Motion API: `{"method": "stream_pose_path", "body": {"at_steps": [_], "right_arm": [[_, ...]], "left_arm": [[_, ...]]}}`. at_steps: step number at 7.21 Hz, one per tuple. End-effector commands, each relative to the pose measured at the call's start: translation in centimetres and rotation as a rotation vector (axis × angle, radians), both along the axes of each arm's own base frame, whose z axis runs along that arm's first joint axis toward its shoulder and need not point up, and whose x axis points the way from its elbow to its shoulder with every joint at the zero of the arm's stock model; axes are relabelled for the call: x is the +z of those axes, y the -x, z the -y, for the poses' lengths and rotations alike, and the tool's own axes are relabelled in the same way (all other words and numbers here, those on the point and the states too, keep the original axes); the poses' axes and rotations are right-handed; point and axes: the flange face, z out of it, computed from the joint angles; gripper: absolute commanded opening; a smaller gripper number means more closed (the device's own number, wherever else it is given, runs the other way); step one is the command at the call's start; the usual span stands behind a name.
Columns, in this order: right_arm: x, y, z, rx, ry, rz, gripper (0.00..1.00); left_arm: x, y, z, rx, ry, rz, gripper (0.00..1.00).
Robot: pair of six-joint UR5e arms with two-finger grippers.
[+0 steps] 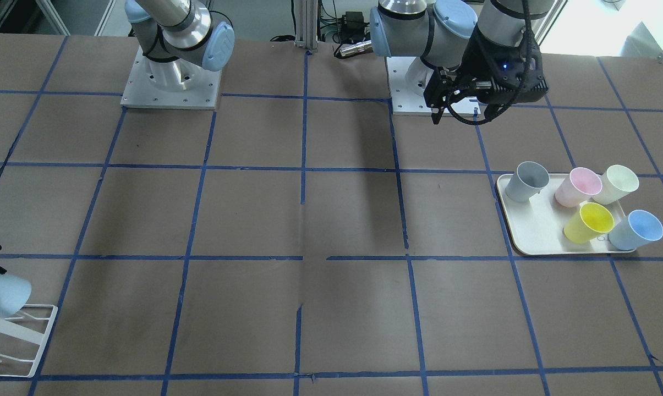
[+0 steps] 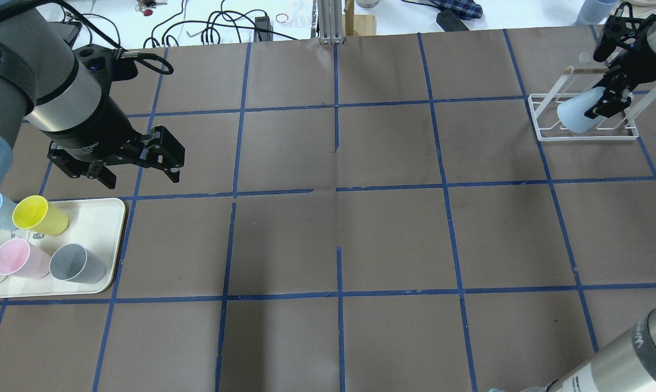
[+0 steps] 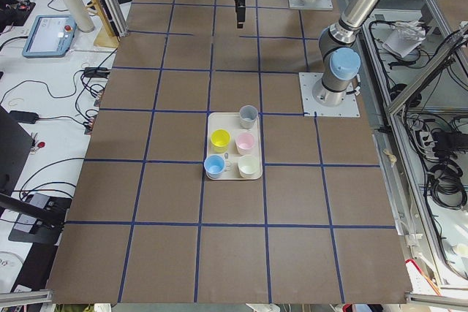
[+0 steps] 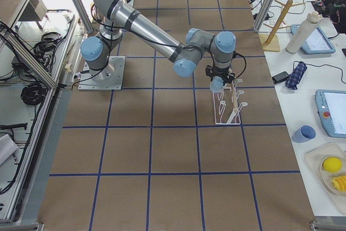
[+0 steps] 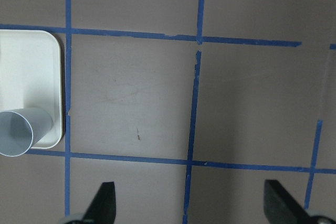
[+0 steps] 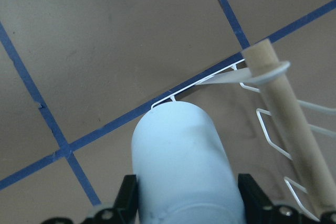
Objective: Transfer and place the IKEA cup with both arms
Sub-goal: 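Close the right gripper on the light blue cup and lift it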
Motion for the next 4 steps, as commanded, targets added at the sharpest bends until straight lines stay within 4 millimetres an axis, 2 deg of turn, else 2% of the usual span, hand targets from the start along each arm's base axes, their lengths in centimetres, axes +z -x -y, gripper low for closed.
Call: {"method": "stream_pose_path", "body": {"at_steps": [1,3,4], "right_arm": [[5.3,-1.0,-2.1,-0.006,-0.002,-0.011,0.46],[13.0,-3.3,-6.5,-0.016,0.015,-0.026,0.46],[14.3,-4.3,-8.4,-0.023,-0.011,-0.005,0.46]], "left_arm": [[-0.3,0.0,0.1,-0.003,-0.003,-0.001,1.0],[-0.3,-0.1,0.4,0.0,-0.005,0.002,1.0],[-0.5,-0.3,0.9,0.003,-0.009,-0.003,1.0]]}}
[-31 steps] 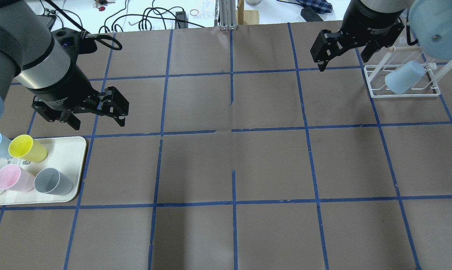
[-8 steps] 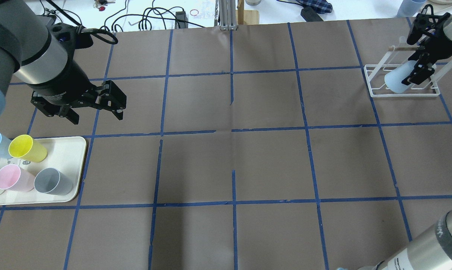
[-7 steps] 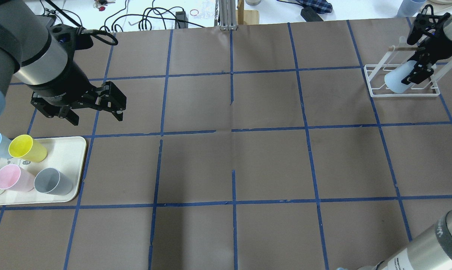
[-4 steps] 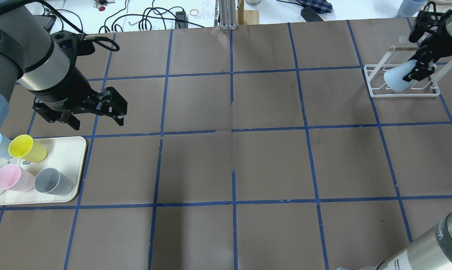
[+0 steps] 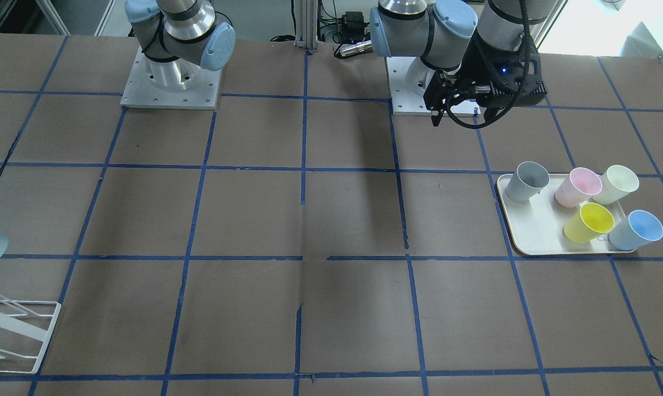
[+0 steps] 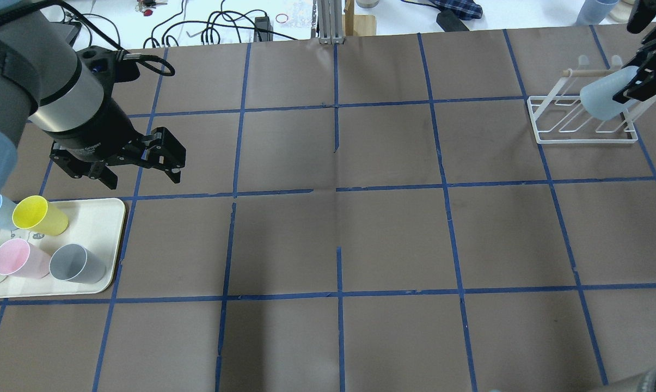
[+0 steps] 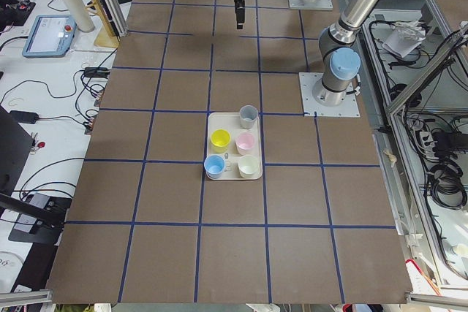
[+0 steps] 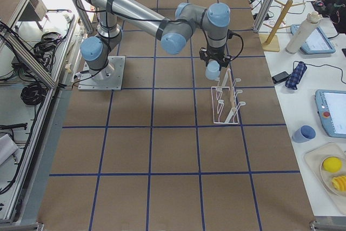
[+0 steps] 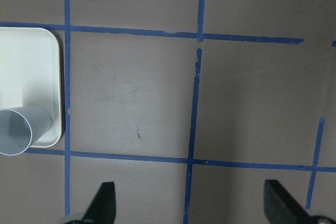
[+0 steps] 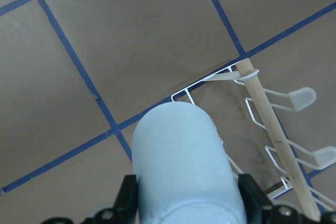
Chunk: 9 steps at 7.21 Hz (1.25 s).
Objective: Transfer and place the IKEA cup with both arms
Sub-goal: 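Close the right gripper on the light blue cup and lift it, then carry the cup toward the table center with the right gripper while the left gripper approaches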
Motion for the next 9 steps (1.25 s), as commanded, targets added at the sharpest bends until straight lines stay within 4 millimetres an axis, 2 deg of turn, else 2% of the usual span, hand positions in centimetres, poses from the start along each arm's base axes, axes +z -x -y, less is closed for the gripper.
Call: {"method": "stream_pose_path", "body": {"at_steps": [1,3,5,6,7,8,9], "right_arm": [[3.3,-1.9,-3.2,-0.055,-0.026,0.035,0.46],[2.3,-4.1,-3.2,-0.143,-0.067,0.242,0.46],[0.3,-6.4,-3.0,-0.345,-0.16,0.484,0.46],[-0.6,-7.5,-3.2,-0.398,-0.189,0.542,0.46],[-1.5,-8.8,-3.3,-0.456,-0.235,0.568,0.46],[-2.7,-9.4,-3.5,-0.528,-0.31,0.621,0.46],[-3.2,-10.0,-4.0,-0.609,-0.401,0.675,0.46]], "left_arm": [[0.4,-0.5,1.1,0.014,0.024,-0.036,1.0],[1.1,1.2,1.4,-0.015,0.051,-0.23,1.0],[1.6,3.0,1.5,-0.011,0.066,-0.431,1.0],[1.9,3.0,2.0,0.02,0.077,-0.577,1.0],[2.2,2.0,2.7,0.077,0.094,-0.75,1.0],[2.0,0.6,3.2,0.123,0.102,-0.82,1.0],[1.8,0.7,3.3,0.142,0.103,-0.912,1.0]]}}
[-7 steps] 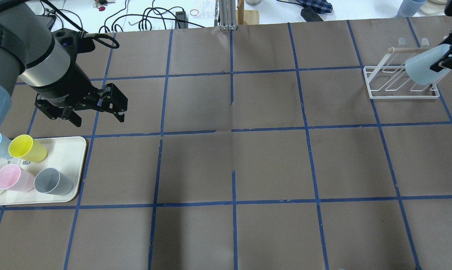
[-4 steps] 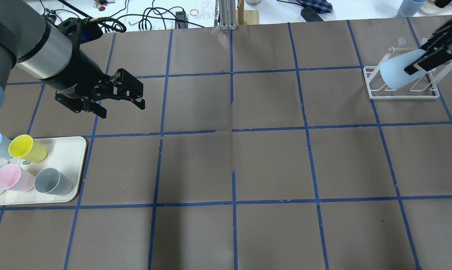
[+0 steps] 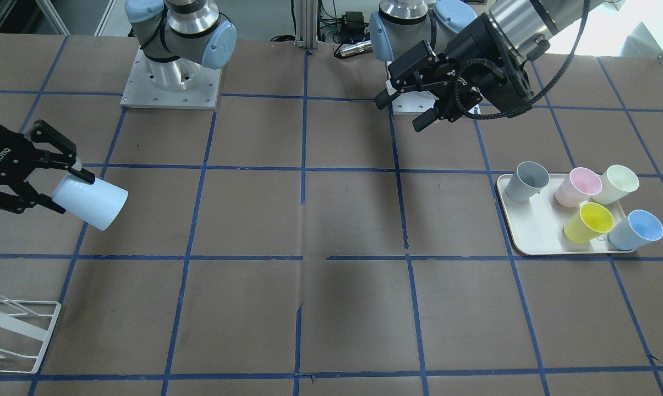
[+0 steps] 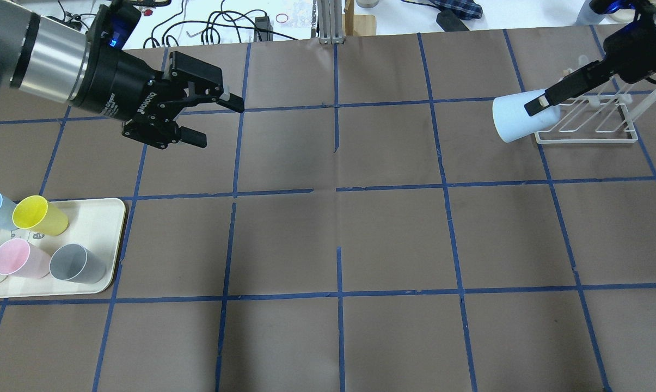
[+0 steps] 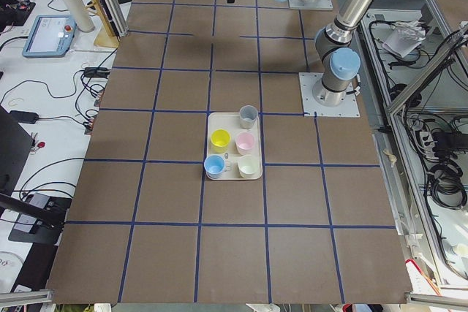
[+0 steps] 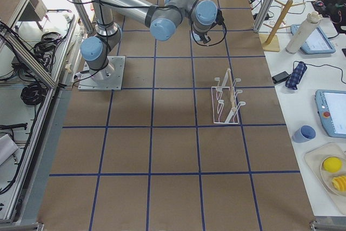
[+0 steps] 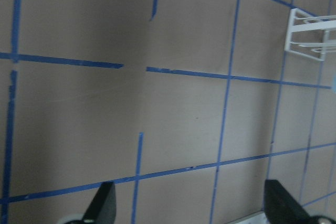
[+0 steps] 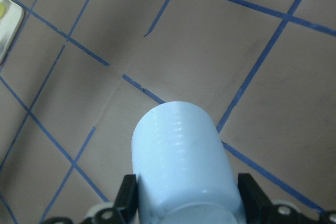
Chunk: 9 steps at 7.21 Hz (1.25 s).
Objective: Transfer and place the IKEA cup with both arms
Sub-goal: 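Carry the cup toward the table center with the right gripper while the left gripper approaches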
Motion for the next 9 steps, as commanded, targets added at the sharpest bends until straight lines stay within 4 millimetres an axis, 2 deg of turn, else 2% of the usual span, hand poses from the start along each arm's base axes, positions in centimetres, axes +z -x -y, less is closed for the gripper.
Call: {"method": "stream_pose_path", "body": {"at_steps": [1,3,5,6,7,9], "right_arm": [[-1.0,-1.3,-0.8,-0.109,-0.155,0.13,0.46],[-2.0,-2.7,-1.4,-0.191,-0.314,0.307,0.46],[-3.6,-3.7,-1.8,-0.251,-0.466,0.457,0.47],[-3.5,-4.5,-2.5,-0.278,-0.534,0.525,0.47],[-3.5,-6.2,-2.9,-0.267,-0.583,0.543,0.48],[-2.0,-11.4,-2.8,-0.27,-0.611,0.634,0.48]], "left_arm": [[-1.3,0.1,0.7,0.029,0.003,-0.23,1.0],[-4.3,0.7,1.4,0.018,0.015,-0.417,1.0],[-6.2,0.8,3.3,0.053,-0.015,-0.566,1.0],[-6.6,1.1,4.0,0.041,0.022,-0.62,1.0],[-7.0,1.5,4.5,0.032,0.038,-0.653,1.0],[-7.8,2.6,4.8,0.016,0.037,-0.692,1.0]]}}
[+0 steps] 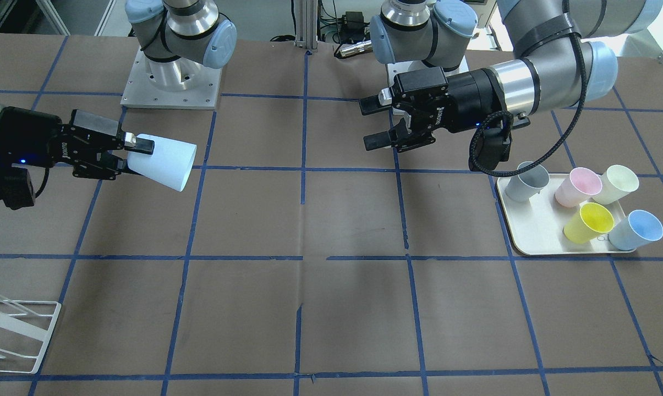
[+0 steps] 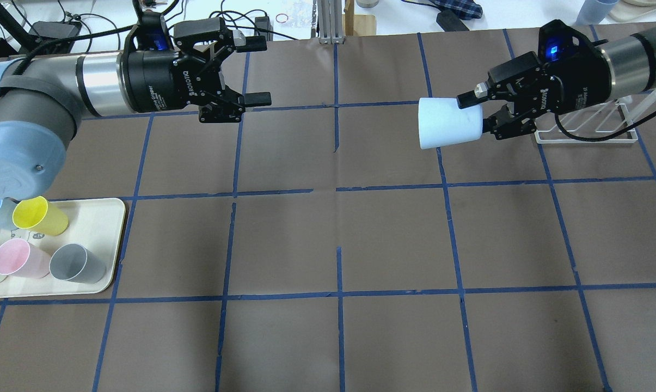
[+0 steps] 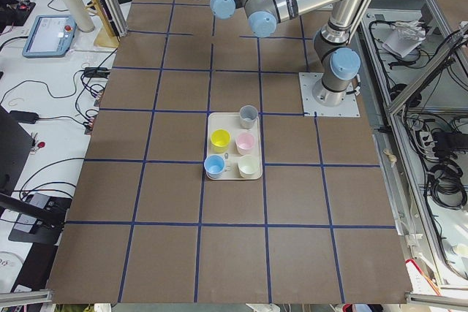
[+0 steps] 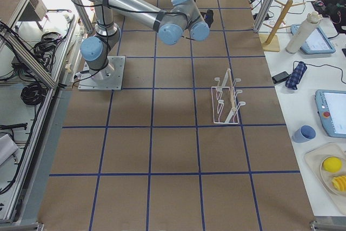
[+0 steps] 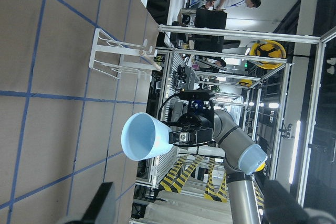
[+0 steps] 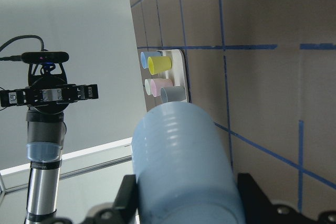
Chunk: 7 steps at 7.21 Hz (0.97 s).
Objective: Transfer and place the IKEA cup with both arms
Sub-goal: 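Carry the cup toward the table center with the right gripper while the left gripper approaches, then grasp the light blue cup's base with the left gripper beside the right gripper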
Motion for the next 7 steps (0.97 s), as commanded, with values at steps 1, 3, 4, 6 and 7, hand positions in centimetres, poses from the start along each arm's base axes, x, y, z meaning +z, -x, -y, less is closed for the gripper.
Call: {"method": "stream_pose_path", "body": {"at_steps": [1,3,4,6,7], "right_arm": [[1.1,-5.1,0.0,-0.006,-0.018,0.07,0.48],[1.7,-8.8,0.3,-0.034,-0.006,0.128,0.5],[1.8,-9.8,0.2,-0.027,-0.002,0.135,0.51],[1.9,-12.1,-0.2,-0.008,-0.003,0.15,0.52],[2.0,-13.6,-0.3,-0.005,0.007,0.168,0.52]], "left_arm": [[-0.6,2.9,-0.2,-0.054,0.02,-0.024,1.0],[-1.4,4.5,-1.4,-0.063,0.005,-0.089,1.0],[-2.1,4.7,-1.9,-0.053,-0.002,-0.127,1.0],[-2.1,5.4,-1.7,-0.069,0.046,-0.126,1.0],[-1.9,5.6,-1.8,-0.074,0.055,-0.125,1.0]]}}
